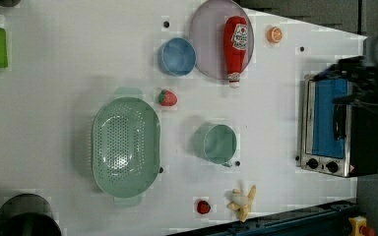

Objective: Pick ketchup from plate and place it on table.

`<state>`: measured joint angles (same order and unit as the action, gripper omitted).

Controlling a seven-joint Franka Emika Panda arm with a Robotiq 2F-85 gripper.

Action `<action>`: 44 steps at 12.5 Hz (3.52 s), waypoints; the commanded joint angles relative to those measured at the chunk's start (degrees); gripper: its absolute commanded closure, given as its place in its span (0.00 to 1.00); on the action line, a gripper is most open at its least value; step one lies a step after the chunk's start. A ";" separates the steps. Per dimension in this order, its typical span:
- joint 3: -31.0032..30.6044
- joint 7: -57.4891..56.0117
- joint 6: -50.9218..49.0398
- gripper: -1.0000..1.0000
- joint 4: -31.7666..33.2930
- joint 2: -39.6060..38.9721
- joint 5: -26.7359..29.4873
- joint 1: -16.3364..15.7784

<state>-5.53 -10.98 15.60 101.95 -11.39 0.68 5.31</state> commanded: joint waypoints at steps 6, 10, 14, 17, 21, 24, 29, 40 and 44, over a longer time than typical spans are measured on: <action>-1.58 -22.10 13.33 0.00 0.96 -11.20 0.08 -1.28; -1.58 -22.50 20.07 0.00 -1.54 -18.27 -0.79 -2.47; -1.57 -22.54 24.46 0.00 -7.81 -26.33 -4.56 -3.25; -1.56 -22.55 28.19 0.00 -13.11 -31.85 -5.77 -3.49; -1.38 -22.56 30.28 0.00 -16.80 -37.16 -5.78 -3.56; -1.23 -22.54 32.59 0.00 -17.74 -39.43 -5.78 -3.65; -0.68 -22.56 32.36 0.28 -19.00 -39.26 -5.77 -3.65; -0.73 -21.97 14.52 0.36 -18.65 -22.60 -3.05 -1.46; -0.48 -21.89 5.75 0.36 -12.36 -11.40 -0.07 2.43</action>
<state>-6.13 -32.03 22.56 88.91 -25.49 -0.33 4.50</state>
